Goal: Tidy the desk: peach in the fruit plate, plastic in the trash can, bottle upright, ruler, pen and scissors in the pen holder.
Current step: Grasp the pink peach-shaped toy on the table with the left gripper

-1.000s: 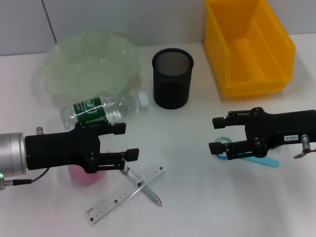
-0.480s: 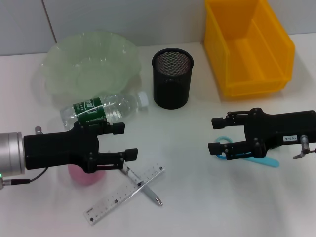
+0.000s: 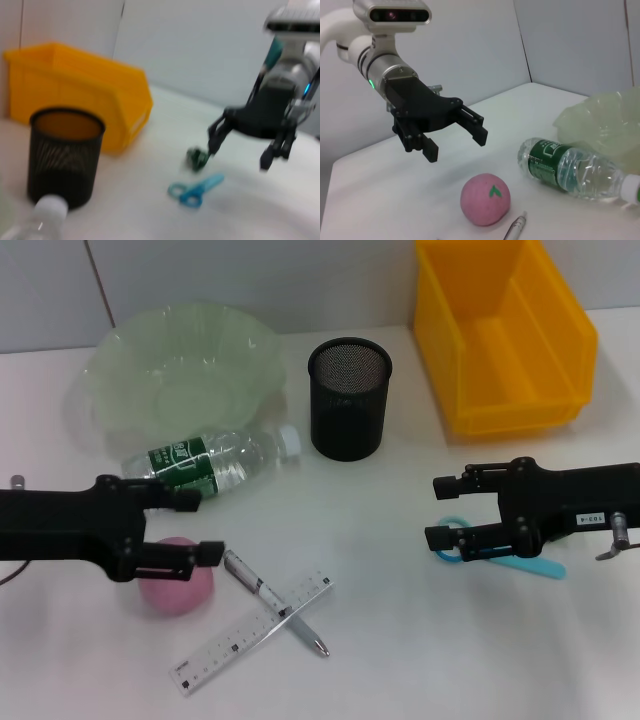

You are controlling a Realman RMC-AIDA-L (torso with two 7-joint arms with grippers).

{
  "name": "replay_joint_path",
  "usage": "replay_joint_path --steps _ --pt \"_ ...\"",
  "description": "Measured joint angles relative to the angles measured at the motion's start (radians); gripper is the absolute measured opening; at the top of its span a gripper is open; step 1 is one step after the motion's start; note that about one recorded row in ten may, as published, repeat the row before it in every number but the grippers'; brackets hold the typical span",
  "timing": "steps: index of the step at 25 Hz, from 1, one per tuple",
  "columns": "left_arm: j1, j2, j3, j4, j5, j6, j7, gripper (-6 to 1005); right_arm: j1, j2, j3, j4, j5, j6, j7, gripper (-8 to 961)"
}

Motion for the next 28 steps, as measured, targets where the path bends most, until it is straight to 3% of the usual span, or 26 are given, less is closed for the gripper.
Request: replay_joint_path --steps 1,6,7,11,20,28 --pt "0.001 -0.005 0.0 0.061 0.065 0.004 -0.049 727 0.0 0.0 0.0 0.0 0.0 0.0 0.001 743" --pt "0.001 -0.016 0.001 0.121 0.122 0.007 -0.085 716 0.0 -0.002 0.001 -0.004 0.0 0.0 0.012 741" --pt "0.0 -0.042 0.007 0.212 0.198 0.01 -0.117 714 0.0 -0.002 0.001 -0.005 0.0 0.0 0.014 741" --pt "-0.014 -0.064 0.025 0.271 0.299 0.011 -0.142 705 0.0 -0.002 0.001 -0.006 0.002 0.0 0.016 739" --pt "-0.039 -0.065 0.123 0.26 0.393 -0.08 -0.151 684 0.0 -0.001 0.002 -0.006 0.007 0.011 0.02 736" --pt "-0.061 -0.064 0.136 0.193 0.459 -0.131 -0.167 666 0.004 -0.001 0.003 -0.008 0.008 0.011 0.026 733"
